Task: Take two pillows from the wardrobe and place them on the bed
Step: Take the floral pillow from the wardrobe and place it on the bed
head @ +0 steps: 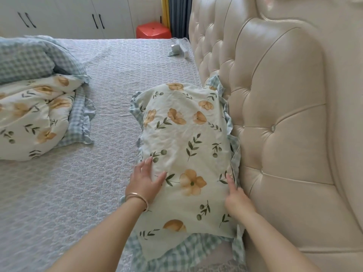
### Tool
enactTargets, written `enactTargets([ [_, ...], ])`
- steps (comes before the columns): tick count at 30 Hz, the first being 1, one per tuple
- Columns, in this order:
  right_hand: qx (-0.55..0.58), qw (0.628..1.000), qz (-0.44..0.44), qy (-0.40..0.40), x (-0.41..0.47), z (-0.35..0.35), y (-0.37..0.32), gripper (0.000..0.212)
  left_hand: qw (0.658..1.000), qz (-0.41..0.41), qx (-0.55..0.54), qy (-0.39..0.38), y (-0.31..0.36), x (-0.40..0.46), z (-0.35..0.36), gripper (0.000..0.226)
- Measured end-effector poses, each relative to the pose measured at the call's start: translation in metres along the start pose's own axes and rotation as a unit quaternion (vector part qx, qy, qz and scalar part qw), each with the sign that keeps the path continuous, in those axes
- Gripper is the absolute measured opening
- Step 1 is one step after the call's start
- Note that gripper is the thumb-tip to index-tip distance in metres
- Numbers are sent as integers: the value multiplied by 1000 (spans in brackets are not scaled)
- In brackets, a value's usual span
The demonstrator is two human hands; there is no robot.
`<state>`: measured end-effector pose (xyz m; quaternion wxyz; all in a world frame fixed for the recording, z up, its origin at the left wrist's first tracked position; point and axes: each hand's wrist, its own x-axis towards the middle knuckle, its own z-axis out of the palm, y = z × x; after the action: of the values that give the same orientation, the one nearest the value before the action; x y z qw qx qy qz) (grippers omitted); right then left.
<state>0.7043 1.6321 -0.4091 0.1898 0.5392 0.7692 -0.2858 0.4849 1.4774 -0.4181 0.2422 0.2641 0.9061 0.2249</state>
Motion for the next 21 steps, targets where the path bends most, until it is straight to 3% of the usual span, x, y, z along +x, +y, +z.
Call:
enactTargets([
  [5,-48,997,-5,55,-26,-16,-13,57,1000,-11,24,-15,24,-22,-29,70],
  [9,-67,994,-15,81,-64,-32,-41,45,999,32,24,-22,41,-52,-63,61],
  [15,0,993,-10,120,-125,-31,-77,51,993,93,69,-21,34,-76,-116,57],
  [21,111,965,43,235,-208,-5,-116,46,975,186,109,-53,14,-101,-166,59],
])
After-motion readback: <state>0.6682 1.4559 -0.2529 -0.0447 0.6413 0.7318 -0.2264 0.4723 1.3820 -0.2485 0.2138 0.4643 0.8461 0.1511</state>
